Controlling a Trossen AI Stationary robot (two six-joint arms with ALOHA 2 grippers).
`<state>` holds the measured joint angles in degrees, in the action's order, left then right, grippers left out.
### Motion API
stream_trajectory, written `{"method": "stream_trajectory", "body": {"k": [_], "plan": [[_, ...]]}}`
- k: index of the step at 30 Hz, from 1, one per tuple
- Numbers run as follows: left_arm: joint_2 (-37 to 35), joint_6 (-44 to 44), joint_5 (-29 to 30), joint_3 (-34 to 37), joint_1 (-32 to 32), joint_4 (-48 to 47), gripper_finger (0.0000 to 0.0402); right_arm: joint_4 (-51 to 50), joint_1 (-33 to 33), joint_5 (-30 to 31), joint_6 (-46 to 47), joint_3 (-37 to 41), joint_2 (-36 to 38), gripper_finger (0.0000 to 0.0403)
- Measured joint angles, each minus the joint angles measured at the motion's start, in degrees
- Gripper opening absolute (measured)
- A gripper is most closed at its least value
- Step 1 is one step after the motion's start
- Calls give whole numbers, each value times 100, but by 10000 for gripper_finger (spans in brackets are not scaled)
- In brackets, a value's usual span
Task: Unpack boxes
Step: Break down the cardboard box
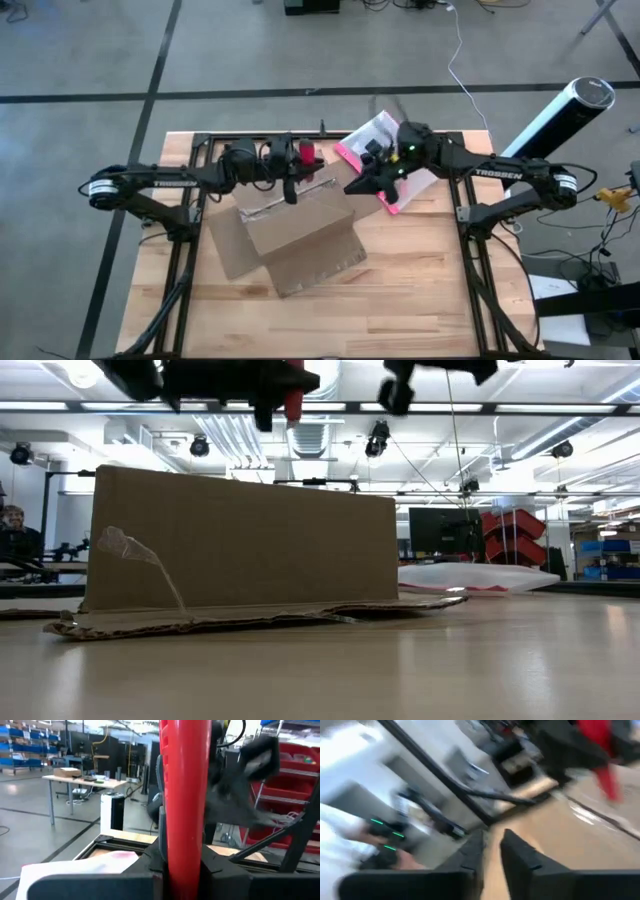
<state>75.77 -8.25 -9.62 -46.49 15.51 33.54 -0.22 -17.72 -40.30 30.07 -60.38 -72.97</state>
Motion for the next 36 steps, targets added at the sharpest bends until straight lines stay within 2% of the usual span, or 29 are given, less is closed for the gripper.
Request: {"method": "stream_trajectory", "body": {"k": [4, 6, 13, 19, 25, 36], "plan": [[231, -6, 296, 231, -7, 467, 25, -1336, -7, 1231, -1098, 2, -100, 11], [355, 11, 413, 232, -2, 590, 25, -1659, -12, 1547, -1375, 2, -188, 9], [978, -20, 586, 184, 8, 1358, 25, -1926, 55, 1610, -1813, 2, -759, 1], [1507, -2, 596, -263, 13, 1397, 25, -1783, 103, 1672, -2026, 2, -1212, 0], [1914, 166, 594, -724, 44, 1395, 25, -1751, 94, 2103, -2076, 2, -1369, 0], [2401, 173, 565, -858, 90, 1390, 25, -1747, 94, 2103, -2219, 4, -1388, 0]]}}
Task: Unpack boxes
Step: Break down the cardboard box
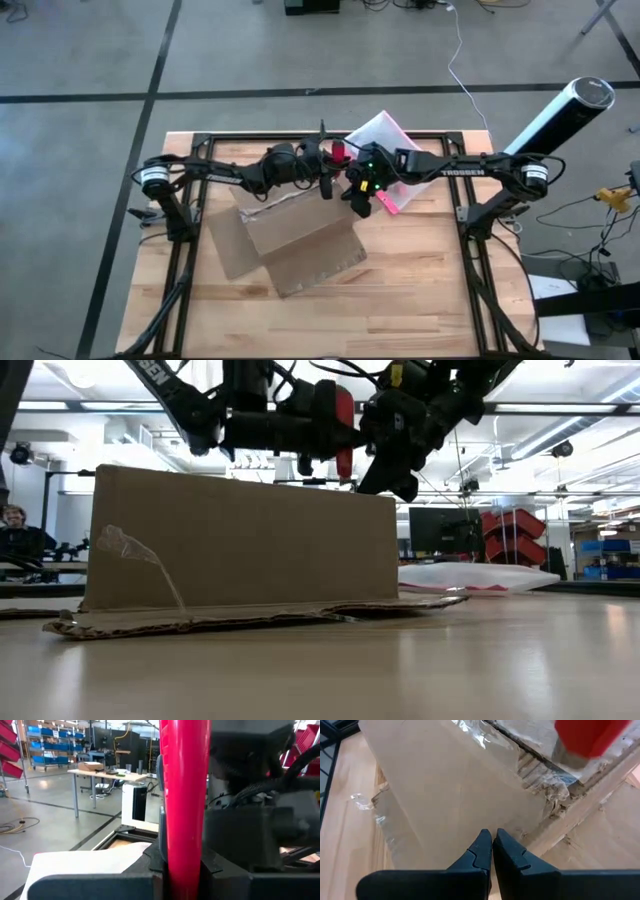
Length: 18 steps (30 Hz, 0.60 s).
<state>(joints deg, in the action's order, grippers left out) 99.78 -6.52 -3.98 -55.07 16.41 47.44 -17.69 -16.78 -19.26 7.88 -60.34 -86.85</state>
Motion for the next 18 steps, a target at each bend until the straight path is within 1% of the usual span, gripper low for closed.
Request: {"method": "stream_trajectory", "body": {"k": [11, 18], "plan": [[208, -68, 27, 4, 247, -3, 25, 1, 0, -2, 0, 9, 0, 0], [234, -369, -30, 4, 286, 1, 25, 0, 0, -2, 0, 11, 2, 0]]}}
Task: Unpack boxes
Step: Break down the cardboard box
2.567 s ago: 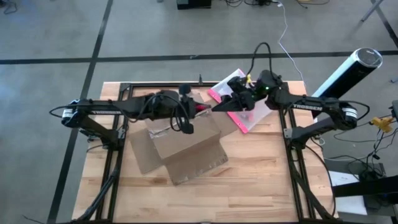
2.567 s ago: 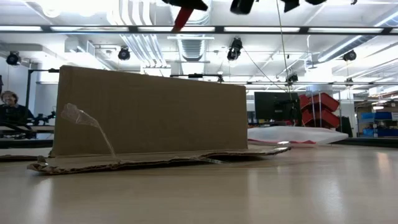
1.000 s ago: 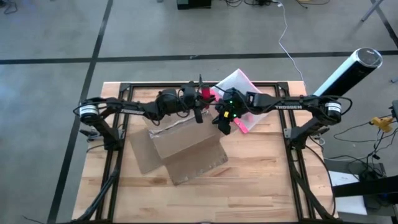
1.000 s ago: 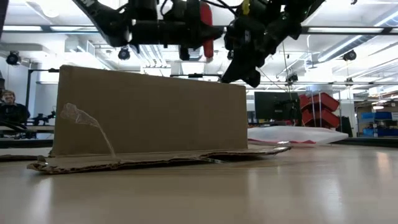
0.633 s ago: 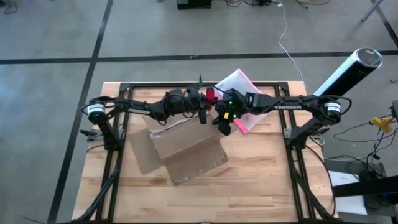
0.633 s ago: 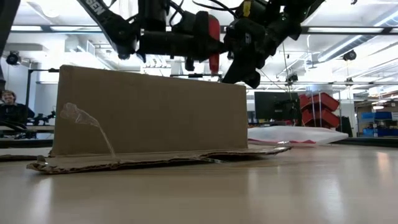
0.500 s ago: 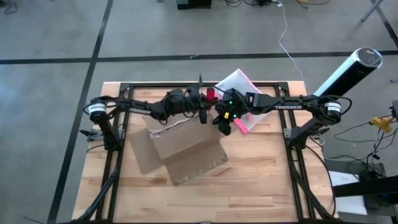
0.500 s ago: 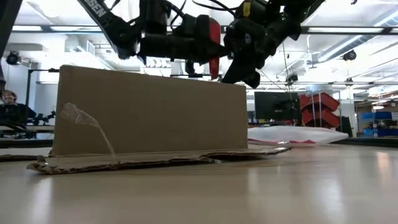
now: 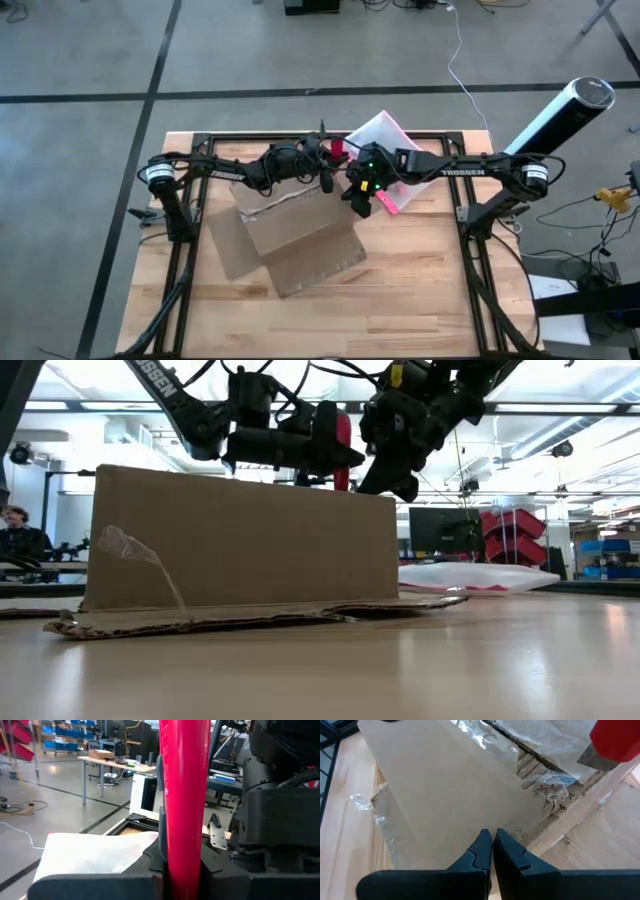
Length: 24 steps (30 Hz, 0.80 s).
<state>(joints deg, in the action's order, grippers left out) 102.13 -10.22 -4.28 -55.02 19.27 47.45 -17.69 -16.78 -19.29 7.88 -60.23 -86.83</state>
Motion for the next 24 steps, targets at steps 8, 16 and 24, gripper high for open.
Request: {"method": "stream_trajectory", "body": {"k": [8, 16, 24], "plan": [[0, -146, -91, 4, -2, -58, 25, 2, 0, 2, -52, 0, 0, 0], [0, -146, -94, 9, -4, -285, 25, 4, 0, 31, -120, 0, 0, 0], [0, -181, -93, 9, -2, -212, 25, 8, 0, 39, -118, 0, 0, 0]]}}
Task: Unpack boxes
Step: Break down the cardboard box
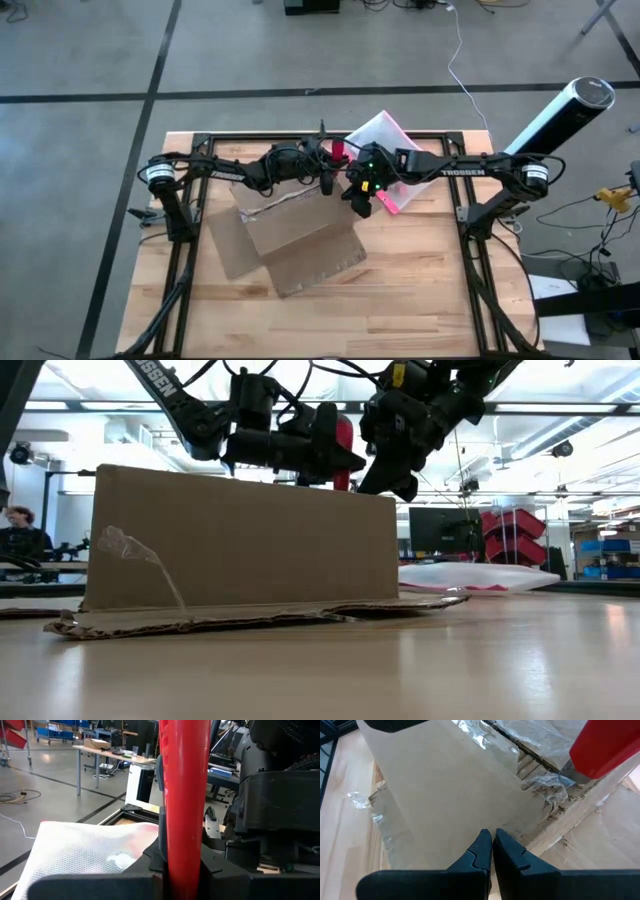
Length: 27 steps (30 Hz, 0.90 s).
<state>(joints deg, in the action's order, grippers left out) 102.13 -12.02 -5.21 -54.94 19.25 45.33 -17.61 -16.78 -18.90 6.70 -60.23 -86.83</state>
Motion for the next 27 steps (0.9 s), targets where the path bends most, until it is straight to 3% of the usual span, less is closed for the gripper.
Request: {"method": "stream_trajectory", "body": {"k": [9, 17, 27], "plan": [[4, -10, 20, 0, 0, 50, 25, 11, 0, 2, 8, 0, 0, 0], [496, -417, -74, -2, -31, 460, 25, 17, -2, 4, 12, 2, 0, 0], [436, -204, 4, -31, 71, 316, 24, 17, -2, 4, -13, 2, 0, 0]]}}
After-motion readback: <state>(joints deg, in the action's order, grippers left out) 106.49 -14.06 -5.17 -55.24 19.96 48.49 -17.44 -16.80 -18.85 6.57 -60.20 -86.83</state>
